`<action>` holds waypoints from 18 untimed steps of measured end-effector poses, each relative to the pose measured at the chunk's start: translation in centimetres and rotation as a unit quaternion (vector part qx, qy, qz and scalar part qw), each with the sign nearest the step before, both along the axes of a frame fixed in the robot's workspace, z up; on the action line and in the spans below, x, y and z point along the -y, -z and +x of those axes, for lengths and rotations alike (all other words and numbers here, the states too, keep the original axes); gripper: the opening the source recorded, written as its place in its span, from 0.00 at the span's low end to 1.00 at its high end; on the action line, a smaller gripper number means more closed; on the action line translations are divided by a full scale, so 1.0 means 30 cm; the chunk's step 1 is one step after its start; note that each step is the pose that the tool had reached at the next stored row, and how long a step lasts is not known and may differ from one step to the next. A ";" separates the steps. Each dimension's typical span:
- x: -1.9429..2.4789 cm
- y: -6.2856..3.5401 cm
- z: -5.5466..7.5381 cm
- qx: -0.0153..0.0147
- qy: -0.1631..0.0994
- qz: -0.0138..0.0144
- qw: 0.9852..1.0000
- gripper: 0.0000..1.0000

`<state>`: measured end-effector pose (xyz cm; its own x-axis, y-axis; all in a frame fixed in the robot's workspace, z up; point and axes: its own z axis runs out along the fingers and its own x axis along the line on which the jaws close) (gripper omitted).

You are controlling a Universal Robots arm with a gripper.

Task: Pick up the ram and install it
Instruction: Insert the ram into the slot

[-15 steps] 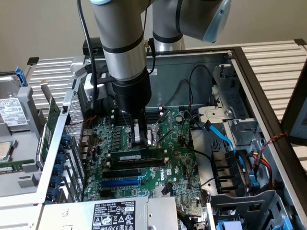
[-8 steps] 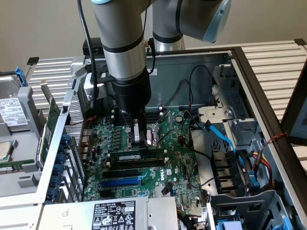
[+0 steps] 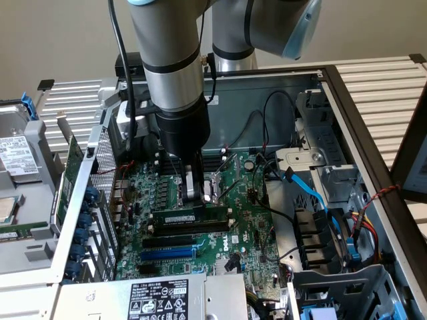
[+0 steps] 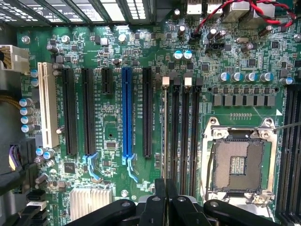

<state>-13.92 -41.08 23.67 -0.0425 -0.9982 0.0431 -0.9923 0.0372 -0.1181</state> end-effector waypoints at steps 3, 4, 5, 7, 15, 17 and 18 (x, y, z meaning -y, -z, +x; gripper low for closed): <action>0.000 0.000 0.000 0.000 -0.002 0.000 1.000 0.12; 0.000 0.000 0.000 -0.001 -0.003 0.001 1.000 0.12; 0.000 0.000 0.000 -0.001 -0.003 0.001 1.000 0.12; 0.000 0.001 0.000 -0.001 -0.003 0.001 1.000 0.12; -0.003 0.004 0.000 -0.001 -0.003 0.004 1.000 0.12; -0.003 0.004 0.000 -0.001 -0.003 0.004 1.000 0.12; -0.003 0.006 0.000 -0.001 -0.003 0.004 1.000 0.12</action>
<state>-13.92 -40.99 23.50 -0.0359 -0.9987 0.0358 -0.9928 0.0315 -0.1157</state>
